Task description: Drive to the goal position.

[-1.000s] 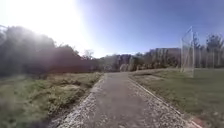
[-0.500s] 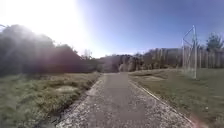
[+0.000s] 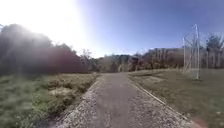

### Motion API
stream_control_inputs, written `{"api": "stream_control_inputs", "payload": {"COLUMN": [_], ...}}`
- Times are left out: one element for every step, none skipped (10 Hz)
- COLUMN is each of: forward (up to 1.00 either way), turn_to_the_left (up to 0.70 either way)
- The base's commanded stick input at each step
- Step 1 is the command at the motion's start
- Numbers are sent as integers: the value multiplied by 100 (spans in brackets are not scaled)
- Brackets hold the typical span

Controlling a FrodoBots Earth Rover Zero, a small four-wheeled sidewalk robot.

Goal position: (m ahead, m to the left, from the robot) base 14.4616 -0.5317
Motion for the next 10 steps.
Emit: {"api": "stream_control_inputs", "payload": {"forward": [50,50,50,50,50,50,50,50,50,50], "turn_to_the_left": [0,0,0,0,0,0,0,0,0,0]}}
